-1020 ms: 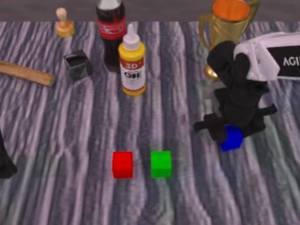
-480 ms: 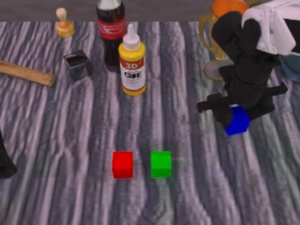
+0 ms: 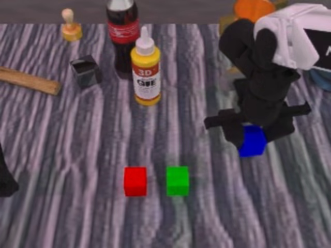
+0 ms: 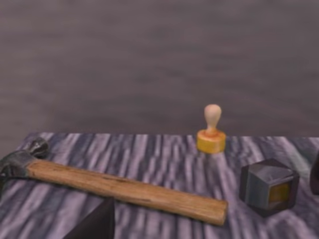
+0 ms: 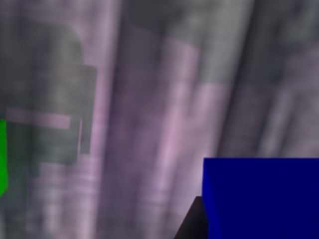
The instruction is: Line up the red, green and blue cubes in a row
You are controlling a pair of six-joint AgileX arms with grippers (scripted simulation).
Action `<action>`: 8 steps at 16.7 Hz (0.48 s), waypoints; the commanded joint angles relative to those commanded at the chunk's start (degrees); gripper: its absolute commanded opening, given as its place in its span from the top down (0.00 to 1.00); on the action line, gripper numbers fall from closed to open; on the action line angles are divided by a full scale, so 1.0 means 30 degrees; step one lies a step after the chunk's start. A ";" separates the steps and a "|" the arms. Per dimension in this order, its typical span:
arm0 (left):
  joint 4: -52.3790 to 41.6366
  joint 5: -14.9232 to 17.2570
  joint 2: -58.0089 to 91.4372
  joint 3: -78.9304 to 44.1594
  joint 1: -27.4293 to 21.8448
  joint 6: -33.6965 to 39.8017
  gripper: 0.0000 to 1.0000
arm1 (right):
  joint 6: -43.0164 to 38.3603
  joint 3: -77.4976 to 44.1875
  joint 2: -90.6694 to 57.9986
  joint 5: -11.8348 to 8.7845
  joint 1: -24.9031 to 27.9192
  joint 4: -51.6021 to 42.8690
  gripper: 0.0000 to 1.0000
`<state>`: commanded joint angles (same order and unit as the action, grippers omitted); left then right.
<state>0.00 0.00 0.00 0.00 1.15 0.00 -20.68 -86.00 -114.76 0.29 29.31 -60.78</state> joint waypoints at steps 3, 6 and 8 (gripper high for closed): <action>0.0000 0.0000 0.0000 0.0000 0.0000 0.0000 0.00 | -0.3182 0.0759 0.0855 0.0009 0.1340 -0.0192 1.00; 0.0000 0.0000 0.0000 0.0000 0.0000 0.0000 0.00 | -0.5201 0.1359 0.1633 0.0017 0.2370 -0.0262 1.00; 0.0000 0.0000 0.0000 0.0000 0.0000 0.0000 0.00 | -0.5533 0.1501 0.1833 0.0021 0.2572 -0.0250 1.00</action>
<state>0.00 0.00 0.00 0.00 1.15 0.00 -37.28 -81.50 -109.26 0.35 37.03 -61.52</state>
